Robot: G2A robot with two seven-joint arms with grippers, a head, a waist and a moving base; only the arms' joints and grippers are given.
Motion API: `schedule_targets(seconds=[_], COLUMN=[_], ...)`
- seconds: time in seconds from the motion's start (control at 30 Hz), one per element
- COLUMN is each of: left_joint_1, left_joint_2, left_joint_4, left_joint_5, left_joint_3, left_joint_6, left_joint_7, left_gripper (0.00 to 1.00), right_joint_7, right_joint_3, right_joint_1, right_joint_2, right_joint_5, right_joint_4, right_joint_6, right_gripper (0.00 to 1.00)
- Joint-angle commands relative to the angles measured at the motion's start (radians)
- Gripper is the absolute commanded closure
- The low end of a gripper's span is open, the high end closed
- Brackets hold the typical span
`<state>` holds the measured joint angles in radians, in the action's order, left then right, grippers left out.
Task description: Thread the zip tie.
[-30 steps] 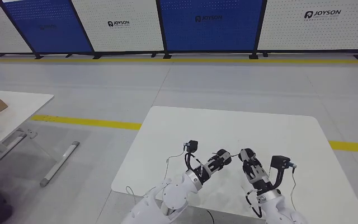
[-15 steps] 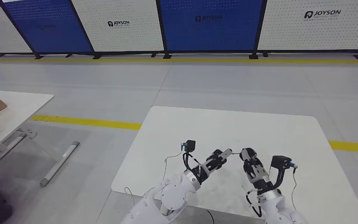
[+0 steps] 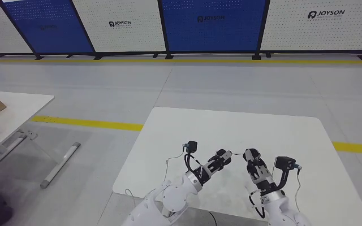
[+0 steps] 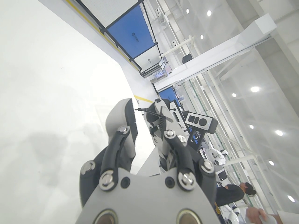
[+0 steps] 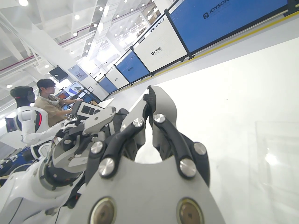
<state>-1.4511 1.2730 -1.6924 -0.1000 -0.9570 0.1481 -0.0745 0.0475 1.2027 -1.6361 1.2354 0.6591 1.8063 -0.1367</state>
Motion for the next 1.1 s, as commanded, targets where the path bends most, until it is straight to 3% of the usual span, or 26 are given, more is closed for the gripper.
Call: schedule_targets(seconds=[0.0, 0.67, 0.7, 0.73, 0.77, 0.83, 0.9, 1.0, 1.07], left_joint_1=[0.001, 0.0, 0.0, 0.0, 0.0, 0.0, -0.001, 0.002, 0.004], left_joint_2=[0.0, 0.002, 0.002, 0.002, 0.002, 0.001, 0.002, 0.003, 0.004], left_joint_4=[0.0, -0.003, -0.003, -0.004, -0.005, -0.006, -0.008, -0.008, -0.006], left_joint_5=[0.0, -0.001, -0.001, -0.002, -0.003, -0.004, -0.003, -0.009, -0.015], left_joint_3=[0.002, 0.009, 0.009, 0.009, 0.009, 0.008, 0.008, 0.014, 0.02], left_joint_6=[0.0, 0.006, 0.005, 0.002, 0.0, -0.001, -0.003, -0.006, -0.009], left_joint_7=[0.0, 0.001, 0.001, -0.002, -0.002, -0.002, 0.005, 0.003, 0.003], left_gripper=[1.0, 1.0, 0.88, 0.62, 0.55, 0.3, 0.18, 0.24, 0.41], right_joint_7=[0.001, -0.012, -0.012, -0.011, -0.011, -0.01, -0.01, -0.01, -0.01], right_joint_3=[0.0, 0.001, 0.002, 0.003, 0.003, 0.004, 0.004, 0.004, 0.003], right_joint_1=[-0.001, -0.002, -0.003, -0.003, -0.004, -0.004, -0.005, -0.006, -0.008], right_joint_2=[0.001, 0.006, 0.006, 0.006, 0.006, 0.007, 0.007, 0.008, 0.009], right_joint_5=[0.001, 0.021, 0.021, 0.021, 0.022, 0.022, 0.023, 0.025, 0.029], right_joint_4=[0.0, -0.003, -0.003, -0.003, -0.002, -0.002, -0.001, 0.001, 0.003], right_joint_6=[-0.002, -0.012, -0.011, -0.011, -0.01, -0.01, -0.01, -0.013, -0.014], right_gripper=[1.0, 1.0, 1.0, 1.0, 1.0, 1.0, 1.0, 1.0, 1.0])
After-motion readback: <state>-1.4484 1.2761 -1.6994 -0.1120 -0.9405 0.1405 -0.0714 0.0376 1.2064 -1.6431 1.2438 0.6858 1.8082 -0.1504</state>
